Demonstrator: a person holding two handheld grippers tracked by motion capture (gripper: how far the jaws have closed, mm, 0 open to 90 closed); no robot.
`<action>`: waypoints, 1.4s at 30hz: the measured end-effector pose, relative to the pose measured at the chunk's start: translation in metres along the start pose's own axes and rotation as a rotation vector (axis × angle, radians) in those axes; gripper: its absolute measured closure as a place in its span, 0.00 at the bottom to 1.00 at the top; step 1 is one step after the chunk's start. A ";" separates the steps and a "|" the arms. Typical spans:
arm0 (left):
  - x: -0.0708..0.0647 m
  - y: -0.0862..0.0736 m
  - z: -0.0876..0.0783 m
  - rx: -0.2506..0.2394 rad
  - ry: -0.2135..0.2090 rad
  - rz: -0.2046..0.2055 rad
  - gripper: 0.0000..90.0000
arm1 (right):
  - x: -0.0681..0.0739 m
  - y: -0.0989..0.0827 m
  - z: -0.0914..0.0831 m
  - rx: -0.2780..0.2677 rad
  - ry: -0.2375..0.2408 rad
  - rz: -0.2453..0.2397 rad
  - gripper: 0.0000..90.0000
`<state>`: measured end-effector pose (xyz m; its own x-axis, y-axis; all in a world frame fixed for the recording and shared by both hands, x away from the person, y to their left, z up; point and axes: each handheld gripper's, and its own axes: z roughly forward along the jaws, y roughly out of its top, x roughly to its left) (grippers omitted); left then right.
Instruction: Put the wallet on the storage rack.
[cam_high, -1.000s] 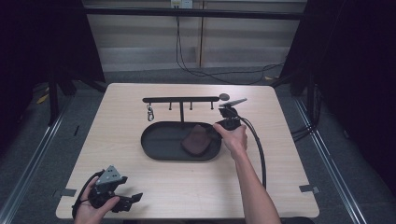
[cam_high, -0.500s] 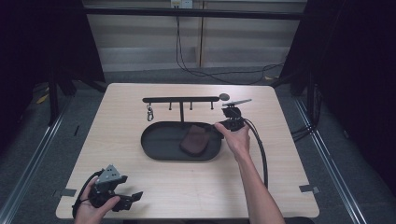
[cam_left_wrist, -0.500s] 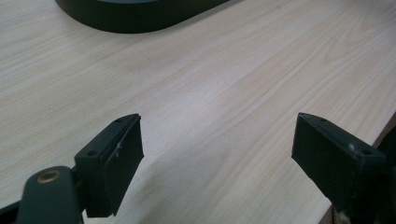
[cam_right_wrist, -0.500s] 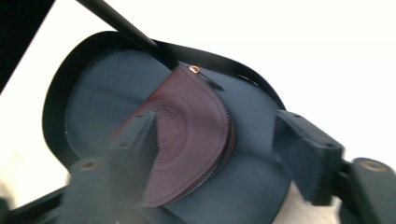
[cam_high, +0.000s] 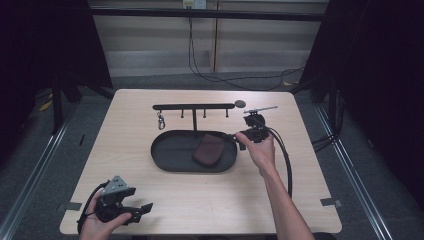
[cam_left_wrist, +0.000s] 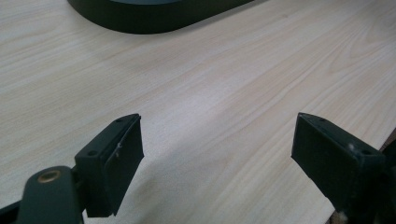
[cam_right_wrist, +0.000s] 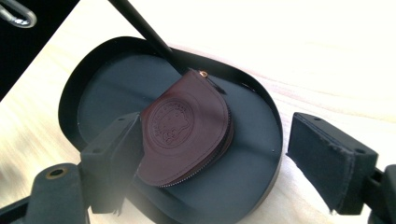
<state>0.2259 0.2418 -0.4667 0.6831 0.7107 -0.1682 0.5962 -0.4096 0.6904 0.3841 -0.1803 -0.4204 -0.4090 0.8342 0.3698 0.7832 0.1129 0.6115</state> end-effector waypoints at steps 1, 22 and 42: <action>0.001 0.000 0.000 -0.001 -0.003 -0.004 0.18 | 0.001 -0.001 -0.003 -0.006 0.005 -0.005 0.20; 0.006 -0.001 -0.002 -0.002 0.009 -0.045 0.18 | -0.010 -0.043 -0.043 -0.041 -0.023 -0.031 0.19; 0.006 -0.001 -0.001 0.001 0.000 -0.042 0.19 | -0.040 -0.123 -0.091 -0.092 -0.111 0.006 0.20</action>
<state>0.2290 0.2474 -0.4676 0.6572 0.7275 -0.1968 0.6249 -0.3801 0.6819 0.2615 -0.2769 -0.4473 -0.3465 0.8898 0.2971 0.7371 0.0624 0.6729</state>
